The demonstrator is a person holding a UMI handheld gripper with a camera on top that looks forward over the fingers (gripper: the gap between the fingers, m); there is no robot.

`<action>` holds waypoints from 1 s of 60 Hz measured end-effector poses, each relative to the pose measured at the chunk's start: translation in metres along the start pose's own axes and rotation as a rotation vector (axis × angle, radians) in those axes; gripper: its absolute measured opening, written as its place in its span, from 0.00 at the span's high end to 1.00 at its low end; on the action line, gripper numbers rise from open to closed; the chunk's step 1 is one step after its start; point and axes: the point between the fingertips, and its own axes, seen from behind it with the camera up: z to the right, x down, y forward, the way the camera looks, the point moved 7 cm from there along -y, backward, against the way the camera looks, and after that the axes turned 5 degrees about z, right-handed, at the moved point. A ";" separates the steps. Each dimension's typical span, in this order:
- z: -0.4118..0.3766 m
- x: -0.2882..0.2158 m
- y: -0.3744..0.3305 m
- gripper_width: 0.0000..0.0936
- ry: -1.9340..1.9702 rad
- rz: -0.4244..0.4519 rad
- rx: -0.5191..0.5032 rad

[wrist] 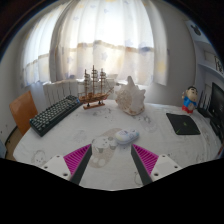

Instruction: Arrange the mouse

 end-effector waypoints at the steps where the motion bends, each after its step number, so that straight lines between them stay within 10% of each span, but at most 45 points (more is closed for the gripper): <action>1: 0.000 0.002 0.006 0.08 0.007 -0.005 -0.003; 43: 0.033 -0.014 0.169 0.10 0.035 -0.121 -0.054; 60: 0.042 -0.017 0.180 0.53 -0.041 -0.111 -0.080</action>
